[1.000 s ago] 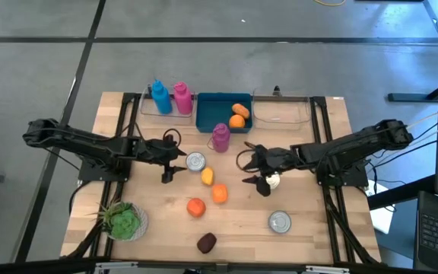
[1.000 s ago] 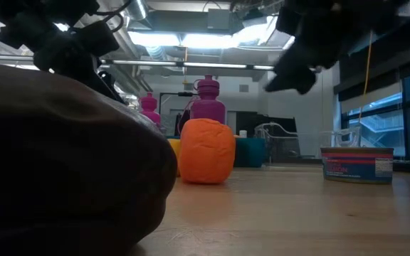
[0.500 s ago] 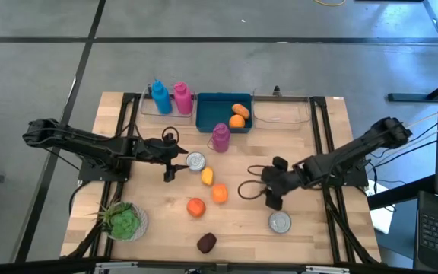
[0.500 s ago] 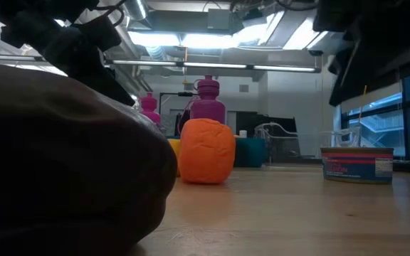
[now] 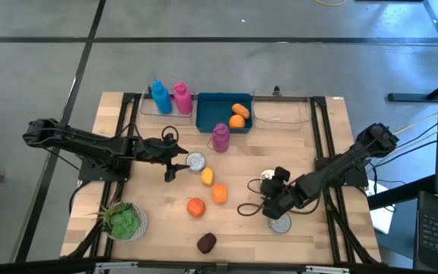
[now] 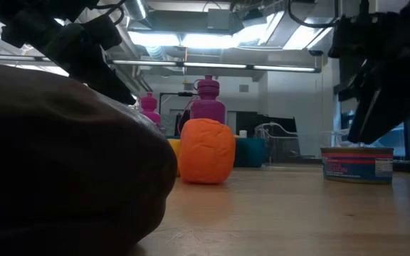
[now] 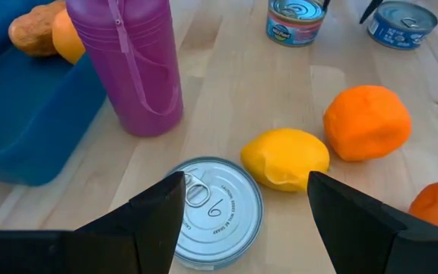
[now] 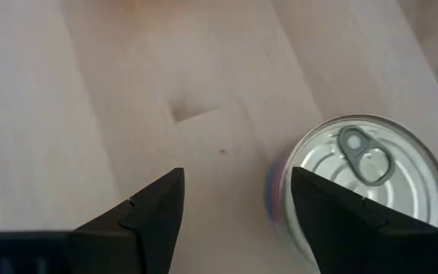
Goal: Pick & Place Food Item
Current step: Put the blue pink can into the right transparent bin
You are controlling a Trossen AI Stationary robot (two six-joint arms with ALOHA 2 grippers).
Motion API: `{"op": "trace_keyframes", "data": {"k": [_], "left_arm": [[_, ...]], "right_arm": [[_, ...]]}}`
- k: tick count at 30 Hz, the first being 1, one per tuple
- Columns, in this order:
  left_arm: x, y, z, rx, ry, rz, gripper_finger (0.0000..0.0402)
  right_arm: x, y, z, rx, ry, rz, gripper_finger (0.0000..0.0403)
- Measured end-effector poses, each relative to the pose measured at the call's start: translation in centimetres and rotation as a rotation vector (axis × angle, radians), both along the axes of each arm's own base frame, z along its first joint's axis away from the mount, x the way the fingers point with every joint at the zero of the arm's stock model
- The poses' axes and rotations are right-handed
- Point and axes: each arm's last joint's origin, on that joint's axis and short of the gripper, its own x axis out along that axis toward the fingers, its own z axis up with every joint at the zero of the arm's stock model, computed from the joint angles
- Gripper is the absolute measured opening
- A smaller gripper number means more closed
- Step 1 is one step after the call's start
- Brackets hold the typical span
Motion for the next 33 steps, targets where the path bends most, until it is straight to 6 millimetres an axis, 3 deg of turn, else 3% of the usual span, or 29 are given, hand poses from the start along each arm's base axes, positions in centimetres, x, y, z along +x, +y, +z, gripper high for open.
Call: {"op": "trace_keyframes", "data": {"k": [33], "left_arm": [[0.0,0.0,-0.1,0.006,0.010,-0.004,0.0265]], "right_arm": [[0.1,0.0,-2.4,-0.163,0.087,0.003,0.0155]]}}
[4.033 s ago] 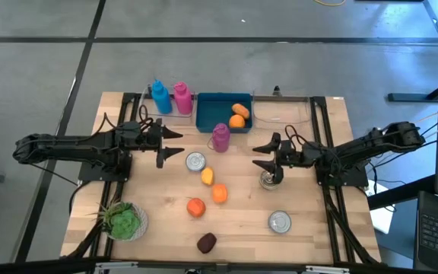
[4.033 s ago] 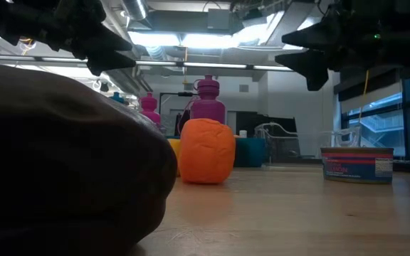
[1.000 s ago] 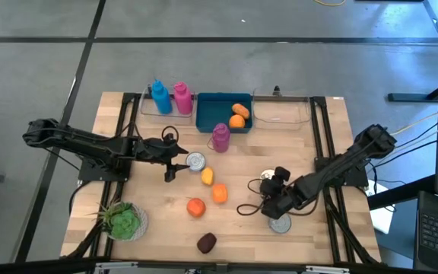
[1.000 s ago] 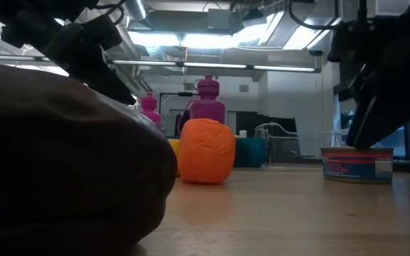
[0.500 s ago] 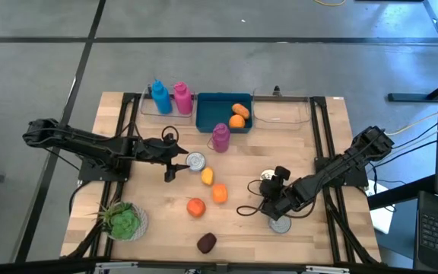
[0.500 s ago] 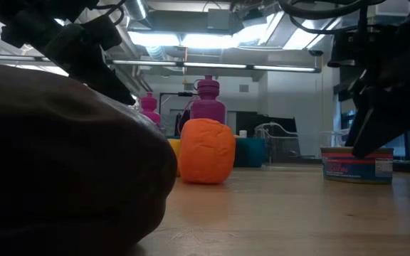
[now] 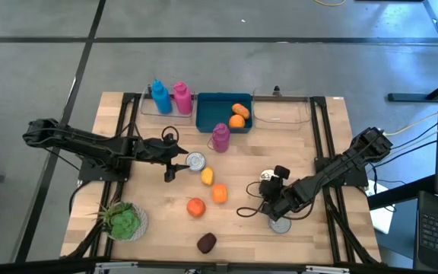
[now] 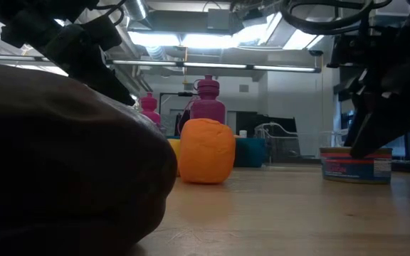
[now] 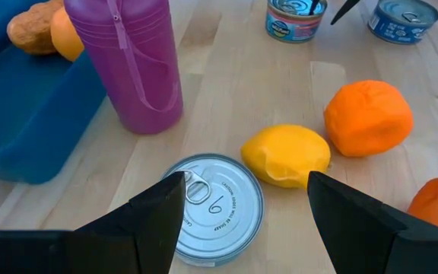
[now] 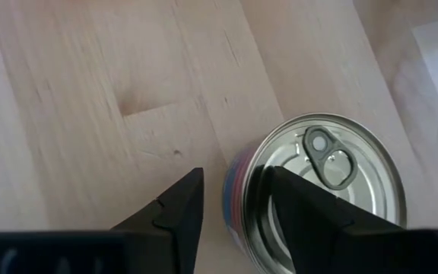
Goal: Pick & Place Food Item
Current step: Put the blue pink can into the right transparent bin
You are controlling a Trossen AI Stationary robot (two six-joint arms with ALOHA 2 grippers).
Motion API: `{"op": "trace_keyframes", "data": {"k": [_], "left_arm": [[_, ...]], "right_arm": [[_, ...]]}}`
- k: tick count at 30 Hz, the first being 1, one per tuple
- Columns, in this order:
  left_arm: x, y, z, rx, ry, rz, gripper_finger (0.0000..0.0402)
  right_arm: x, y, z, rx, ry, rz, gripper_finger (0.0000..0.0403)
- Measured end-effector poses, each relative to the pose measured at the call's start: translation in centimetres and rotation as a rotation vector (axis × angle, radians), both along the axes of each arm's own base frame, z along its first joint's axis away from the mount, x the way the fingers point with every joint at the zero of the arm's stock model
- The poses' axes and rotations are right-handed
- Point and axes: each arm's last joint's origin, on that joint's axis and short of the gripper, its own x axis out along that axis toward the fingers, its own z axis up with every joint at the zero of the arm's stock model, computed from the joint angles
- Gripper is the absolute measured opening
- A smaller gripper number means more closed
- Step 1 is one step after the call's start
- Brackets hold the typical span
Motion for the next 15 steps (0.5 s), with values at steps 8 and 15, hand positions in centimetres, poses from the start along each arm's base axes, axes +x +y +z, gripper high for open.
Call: {"op": "trace_keyframes", "data": {"k": [8,15], "left_arm": [[-0.09,0.00,-0.16,0.000,0.018,0.000,0.0265],[-0.09,0.00,-0.16,0.000,0.018,0.000,0.0265]], "right_arm": [[-0.05,-0.06,-0.07,-0.012,0.006,0.001,0.0143],[-0.18,-0.20,-0.09,-0.038,0.015,0.005,0.0070]]}}
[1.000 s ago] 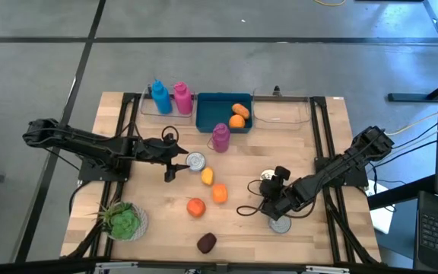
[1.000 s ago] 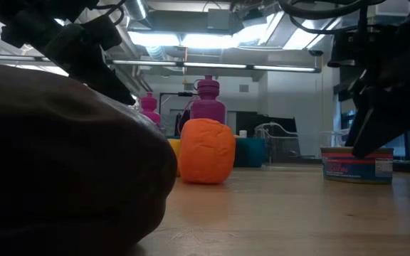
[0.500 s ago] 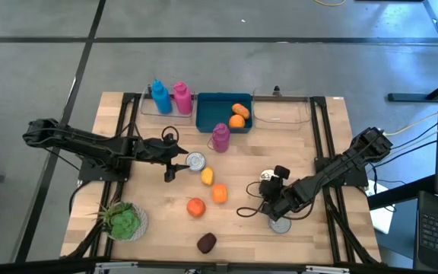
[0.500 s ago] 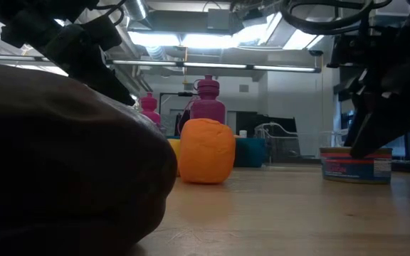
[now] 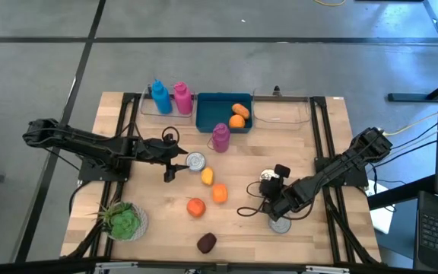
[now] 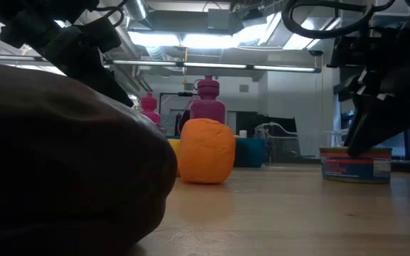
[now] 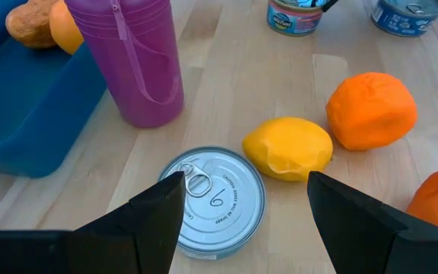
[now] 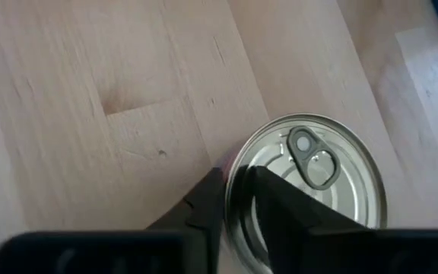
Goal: Pick & Place Food Item
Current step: Put the blue pink can into the right transparent bin
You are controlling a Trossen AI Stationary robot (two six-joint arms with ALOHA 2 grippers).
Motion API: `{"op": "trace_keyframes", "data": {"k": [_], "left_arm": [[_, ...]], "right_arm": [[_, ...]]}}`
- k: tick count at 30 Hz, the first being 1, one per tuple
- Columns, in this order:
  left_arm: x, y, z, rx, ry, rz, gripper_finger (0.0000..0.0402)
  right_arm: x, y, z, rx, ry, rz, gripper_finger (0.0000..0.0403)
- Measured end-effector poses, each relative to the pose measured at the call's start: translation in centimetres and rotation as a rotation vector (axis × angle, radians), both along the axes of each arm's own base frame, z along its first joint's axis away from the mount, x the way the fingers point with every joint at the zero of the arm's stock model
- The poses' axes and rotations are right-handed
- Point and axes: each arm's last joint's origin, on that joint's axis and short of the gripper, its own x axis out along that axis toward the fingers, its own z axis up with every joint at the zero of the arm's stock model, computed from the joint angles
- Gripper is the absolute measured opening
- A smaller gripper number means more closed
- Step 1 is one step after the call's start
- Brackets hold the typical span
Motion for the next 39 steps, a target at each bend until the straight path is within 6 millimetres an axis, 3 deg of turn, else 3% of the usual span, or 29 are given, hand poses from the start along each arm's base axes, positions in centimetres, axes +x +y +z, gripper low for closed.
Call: {"op": "trace_keyframes", "data": {"k": [7,27,39], "left_arm": [[0.0,0.0,0.0,0.000,0.000,0.000,0.0265],[0.0,0.0,0.0,-0.006,-0.002,0.004,0.0265],[0.0,0.0,0.0,-0.007,-0.002,0.004,0.0265]], "right_arm": [[0.0,0.0,0.0,-0.010,-0.012,-0.002,0.0006],[1.1,0.4,2.0,-0.060,0.041,0.043,0.0000],[1.8,0.6,5.4,-0.158,0.075,0.056,0.0000]]}}
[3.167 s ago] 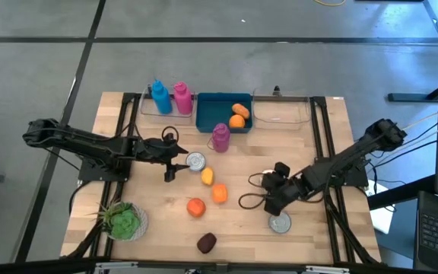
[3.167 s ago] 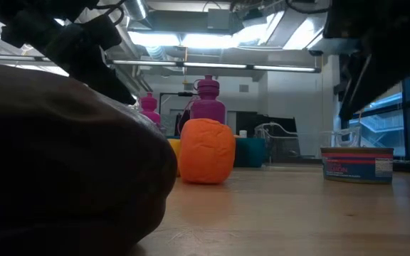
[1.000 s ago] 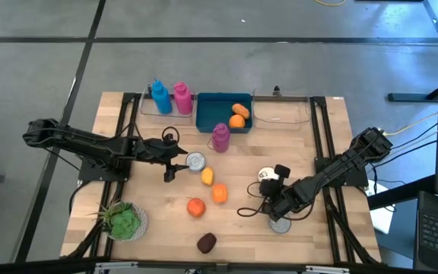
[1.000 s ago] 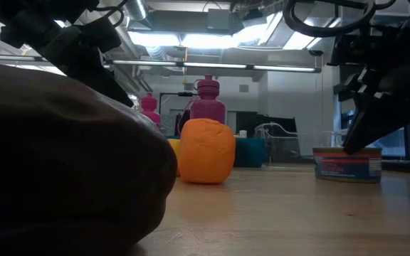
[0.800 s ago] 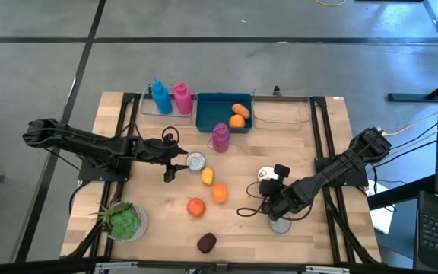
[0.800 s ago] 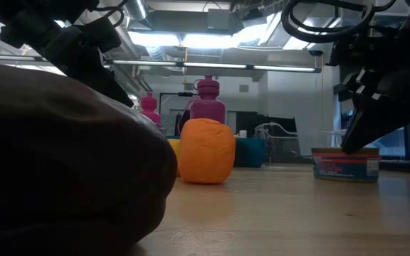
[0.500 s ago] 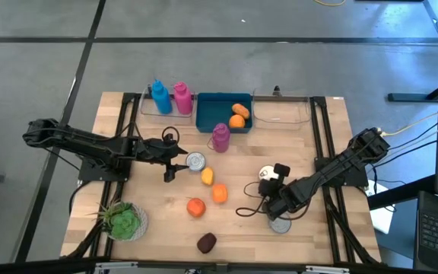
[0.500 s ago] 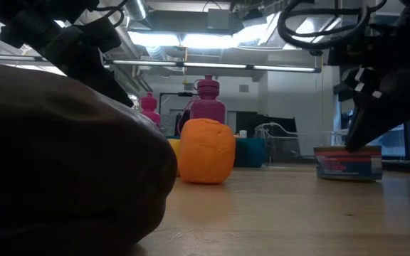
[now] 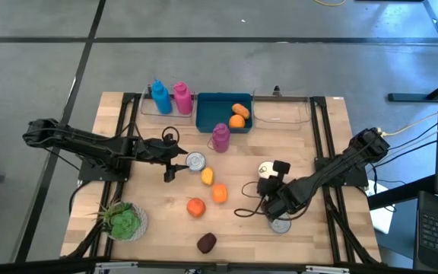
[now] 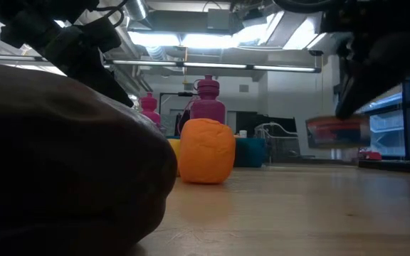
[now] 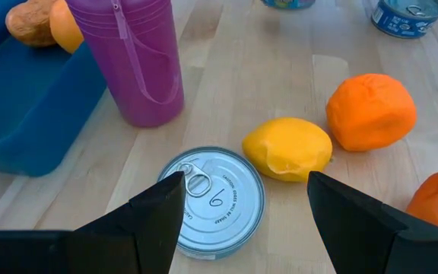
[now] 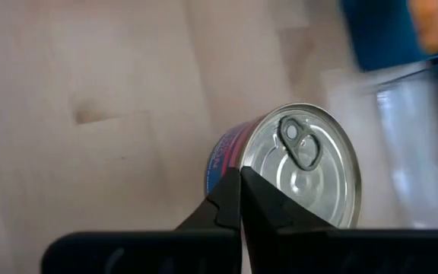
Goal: Pick & Place Food Item
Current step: Put the blue pink can into the right transparent bin
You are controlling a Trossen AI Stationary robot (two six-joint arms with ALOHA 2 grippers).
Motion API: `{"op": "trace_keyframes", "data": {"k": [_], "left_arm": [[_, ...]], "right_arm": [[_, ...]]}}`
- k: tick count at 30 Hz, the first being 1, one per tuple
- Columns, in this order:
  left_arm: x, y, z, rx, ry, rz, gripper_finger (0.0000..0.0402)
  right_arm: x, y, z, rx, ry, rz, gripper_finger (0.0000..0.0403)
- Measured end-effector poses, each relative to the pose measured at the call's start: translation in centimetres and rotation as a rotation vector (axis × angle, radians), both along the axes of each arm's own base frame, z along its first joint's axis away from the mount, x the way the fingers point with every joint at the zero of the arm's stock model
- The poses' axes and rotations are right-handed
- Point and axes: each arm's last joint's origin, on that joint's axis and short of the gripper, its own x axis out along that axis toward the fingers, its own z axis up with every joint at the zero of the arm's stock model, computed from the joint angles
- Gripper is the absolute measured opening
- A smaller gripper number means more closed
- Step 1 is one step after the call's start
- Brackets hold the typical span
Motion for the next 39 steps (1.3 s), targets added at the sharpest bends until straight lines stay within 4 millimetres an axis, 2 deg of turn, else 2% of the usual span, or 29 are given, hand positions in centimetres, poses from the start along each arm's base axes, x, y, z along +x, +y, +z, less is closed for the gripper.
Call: {"op": "trace_keyframes", "data": {"k": [10,20,29,39], "left_arm": [[0.0,0.0,0.0,-0.009,-0.002,0.004,0.0265],[0.0,-0.1,0.0,-0.024,-0.003,-0.020,0.0265],[0.0,-0.1,0.0,-0.031,-0.006,-0.018,0.0265],[0.0,-0.1,0.0,-0.032,-0.006,-0.019,0.0265]], "right_arm": [[-0.2,-0.4,4.5,-0.158,0.023,0.006,0.0000],[-2.4,-3.2,9.9,-0.089,-0.123,0.018,0.0000],[-1.5,-7.1,10.7,-0.119,-0.022,0.040,0.0000],[-1.0,-11.1,12.1,-0.101,-0.028,0.054,0.0000]]}}
